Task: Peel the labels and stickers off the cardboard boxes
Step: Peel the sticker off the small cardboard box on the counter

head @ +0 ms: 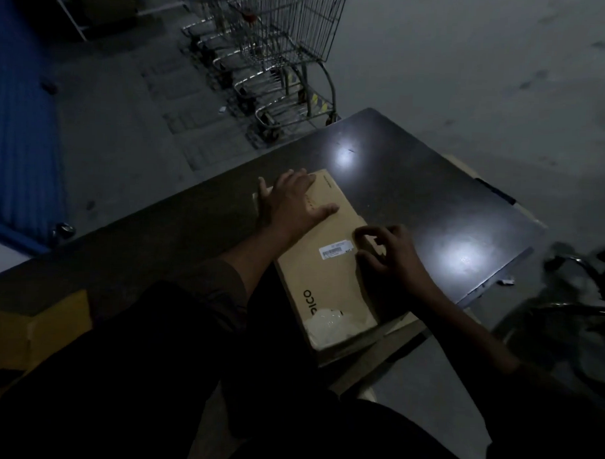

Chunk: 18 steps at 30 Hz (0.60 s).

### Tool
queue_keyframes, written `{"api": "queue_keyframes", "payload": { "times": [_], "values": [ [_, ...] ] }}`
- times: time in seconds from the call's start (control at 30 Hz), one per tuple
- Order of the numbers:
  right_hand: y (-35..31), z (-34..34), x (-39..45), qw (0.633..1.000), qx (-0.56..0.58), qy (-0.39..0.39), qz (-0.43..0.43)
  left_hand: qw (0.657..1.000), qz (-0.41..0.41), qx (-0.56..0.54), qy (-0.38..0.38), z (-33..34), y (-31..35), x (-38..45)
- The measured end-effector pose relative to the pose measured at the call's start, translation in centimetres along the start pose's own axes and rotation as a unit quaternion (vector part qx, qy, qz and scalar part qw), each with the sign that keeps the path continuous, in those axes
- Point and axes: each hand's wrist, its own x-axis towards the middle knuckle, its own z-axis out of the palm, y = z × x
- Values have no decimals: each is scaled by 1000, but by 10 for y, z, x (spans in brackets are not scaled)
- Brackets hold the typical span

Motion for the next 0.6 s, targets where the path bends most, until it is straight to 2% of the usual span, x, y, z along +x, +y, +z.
{"api": "queue_keyframes", "payload": {
  "times": [0.3,0.6],
  "values": [
    [-9,3,2,999,-32,24,-23,1000,5,-2,29,0,-1,0],
    [-12,3,5,999,-38,6,-27,999,5,-11,34,-1,-1,-2]
  ]
}}
